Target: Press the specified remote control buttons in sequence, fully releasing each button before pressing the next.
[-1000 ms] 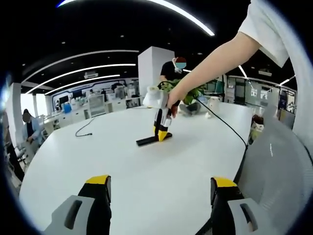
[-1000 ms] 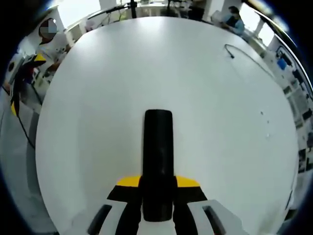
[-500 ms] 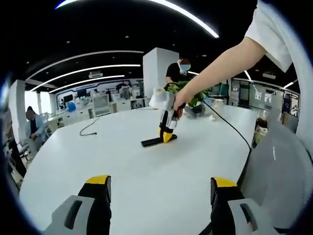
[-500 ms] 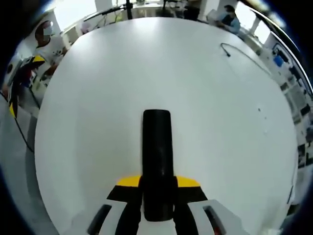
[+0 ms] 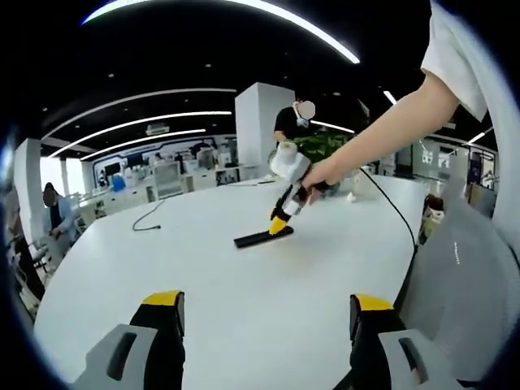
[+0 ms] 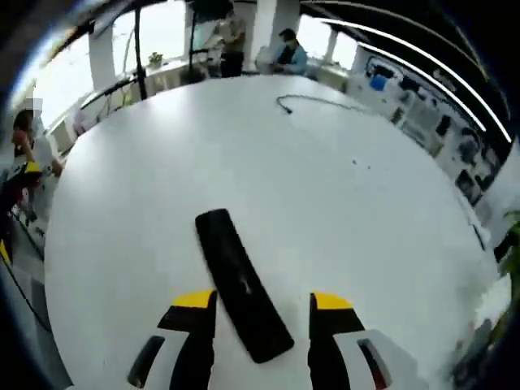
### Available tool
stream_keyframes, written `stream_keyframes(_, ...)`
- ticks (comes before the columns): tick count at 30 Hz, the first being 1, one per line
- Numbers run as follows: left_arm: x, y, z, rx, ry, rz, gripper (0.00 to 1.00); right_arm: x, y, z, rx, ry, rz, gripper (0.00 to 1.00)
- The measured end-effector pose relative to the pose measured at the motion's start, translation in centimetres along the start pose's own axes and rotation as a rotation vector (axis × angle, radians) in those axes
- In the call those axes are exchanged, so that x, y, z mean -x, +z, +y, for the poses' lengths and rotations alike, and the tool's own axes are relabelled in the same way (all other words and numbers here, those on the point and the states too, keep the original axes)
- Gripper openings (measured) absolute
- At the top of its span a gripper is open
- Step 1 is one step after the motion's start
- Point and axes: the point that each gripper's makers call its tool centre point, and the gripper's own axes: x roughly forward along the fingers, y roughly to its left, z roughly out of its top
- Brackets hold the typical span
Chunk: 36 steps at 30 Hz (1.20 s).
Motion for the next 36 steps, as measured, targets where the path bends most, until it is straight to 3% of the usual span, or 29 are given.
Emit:
stream_keyframes(2, 0.0, 0.0, 0.0, 0.0, -0.001, -0.003, 0.86, 1.4, 0.6, -0.5, -0.034, -0.041, -0.087, 0.52)
stream_keyframes(7, 0.0, 0.1, -0.1, 0.0, -0.008, -0.005, 0.86, 4.5, 1.6, 0.1, -0.057, -0.1, -0.215, 0.63)
stream_keyframes(12, 0.1, 0.2, 0.0, 0.0, -0.001, -0.01, 0.86, 8.2, 2.4, 2.1, -0.142, -0.103, -0.359, 0.65)
stream_keyframes(14, 0.2, 0.3, 0.1, 0.003, 0.005, -0.013, 0.86, 10.2, 2.3, 2.8, -0.182, -0.14, -0.418, 0.66)
stream_keyframes(18, 0.3, 0.4, 0.2, 0.001, 0.008, -0.017, 0.85, 13.1, 2.0, 4.2, -0.196, -0.167, -0.482, 0.7)
stream_keyframes(25, 0.4, 0.5, 0.2, 0.0, 0.006, -0.023, 0.85, 17.8, 0.9, 6.7, -0.152, -0.261, -0.541, 0.78)
stream_keyframes(32, 0.4, 0.6, -0.1, -0.01, -0.004, -0.026, 0.85, 20.1, -0.1, 9.6, -0.059, -0.3, -0.537, 0.78)
stream_keyframes(36, 0.4, 0.7, 0.0, -0.007, 0.0, -0.033, 0.85, 21.4, -0.6, 11.1, -0.051, -0.309, -0.556, 0.78)
